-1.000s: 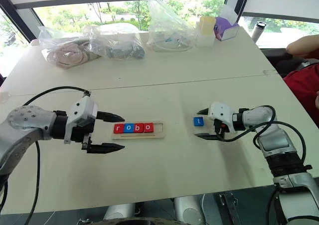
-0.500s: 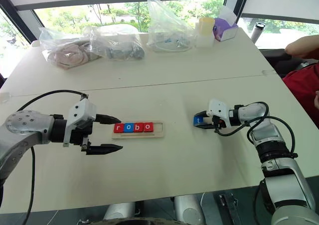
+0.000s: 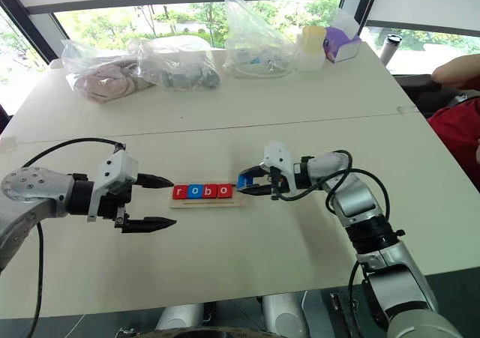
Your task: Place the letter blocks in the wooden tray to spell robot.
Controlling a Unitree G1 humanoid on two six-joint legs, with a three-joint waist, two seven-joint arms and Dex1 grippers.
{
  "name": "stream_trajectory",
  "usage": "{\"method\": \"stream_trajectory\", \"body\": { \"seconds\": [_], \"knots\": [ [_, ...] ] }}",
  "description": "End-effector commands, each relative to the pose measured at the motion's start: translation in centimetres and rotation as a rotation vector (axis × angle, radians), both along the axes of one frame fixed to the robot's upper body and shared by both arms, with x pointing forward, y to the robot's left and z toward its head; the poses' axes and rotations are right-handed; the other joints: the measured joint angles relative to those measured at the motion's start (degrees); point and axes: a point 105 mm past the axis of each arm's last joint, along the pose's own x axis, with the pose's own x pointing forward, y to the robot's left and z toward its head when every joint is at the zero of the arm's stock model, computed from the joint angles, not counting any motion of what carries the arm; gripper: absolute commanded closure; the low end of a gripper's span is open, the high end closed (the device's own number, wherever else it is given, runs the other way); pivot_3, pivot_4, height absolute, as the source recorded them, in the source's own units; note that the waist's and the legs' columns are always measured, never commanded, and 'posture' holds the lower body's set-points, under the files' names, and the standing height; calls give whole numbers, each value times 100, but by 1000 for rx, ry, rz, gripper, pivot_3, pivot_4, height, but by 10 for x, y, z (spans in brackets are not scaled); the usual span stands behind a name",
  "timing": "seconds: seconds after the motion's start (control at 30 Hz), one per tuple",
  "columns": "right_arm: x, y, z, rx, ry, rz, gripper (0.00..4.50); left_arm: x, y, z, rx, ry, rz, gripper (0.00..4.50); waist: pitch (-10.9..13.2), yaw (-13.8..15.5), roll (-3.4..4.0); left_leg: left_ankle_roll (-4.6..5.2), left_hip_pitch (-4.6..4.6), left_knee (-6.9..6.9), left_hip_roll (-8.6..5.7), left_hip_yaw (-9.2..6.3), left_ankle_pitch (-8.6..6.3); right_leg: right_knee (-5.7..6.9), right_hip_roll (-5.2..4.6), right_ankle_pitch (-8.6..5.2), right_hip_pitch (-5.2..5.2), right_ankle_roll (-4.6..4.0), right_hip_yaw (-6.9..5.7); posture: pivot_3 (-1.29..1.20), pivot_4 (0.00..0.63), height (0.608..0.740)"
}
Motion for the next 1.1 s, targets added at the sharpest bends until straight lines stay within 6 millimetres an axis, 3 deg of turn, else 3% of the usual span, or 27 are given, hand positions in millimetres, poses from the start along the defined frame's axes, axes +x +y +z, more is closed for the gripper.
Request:
{"method": "stream_trajectory", "body": {
  "seconds": [0.03,0.47,0.77,1.03,1.07,1.1],
  "knots": [
    [2,8,4,-37,-49,28,3329,0,-2,3,9,-31,-9,0,0,-2,0,0,0,0,0,0,0,0,0,0,0,0,0,0,150,740],
    [17,14,-13,-99,-44,12,3329,4,-2,-1,-18,-54,41,0,0,-11,0,0,-1,-1,2,-1,0,3,5,5,-4,7,0,0,150,740],
    [8,25,-13,-70,-36,42,3329,6,-3,-2,-19,-61,46,0,0,-16,0,0,-2,-1,2,-1,0,3,4,7,-5,10,-1,0,150,740],
    [12,26,-16,-63,-47,2,3329,10,-6,-1,-22,-70,42,0,0,-15,0,0,-2,-1,1,-1,0,3,4,7,-5,9,-1,0,150,740],
    [12,26,-16,-63,-46,3,2271,10,-6,-1,-21,-71,41,0,0,-16,0,0,-2,-1,1,-1,0,3,4,7,-5,9,-1,0,150,740],
    [13,27,-16,-62,-56,-1,1822,11,-6,-1,-21,-72,41,0,0,-16,0,0,-2,-1,1,-1,0,3,4,7,-5,10,-1,0,150,740]
  ]
}}
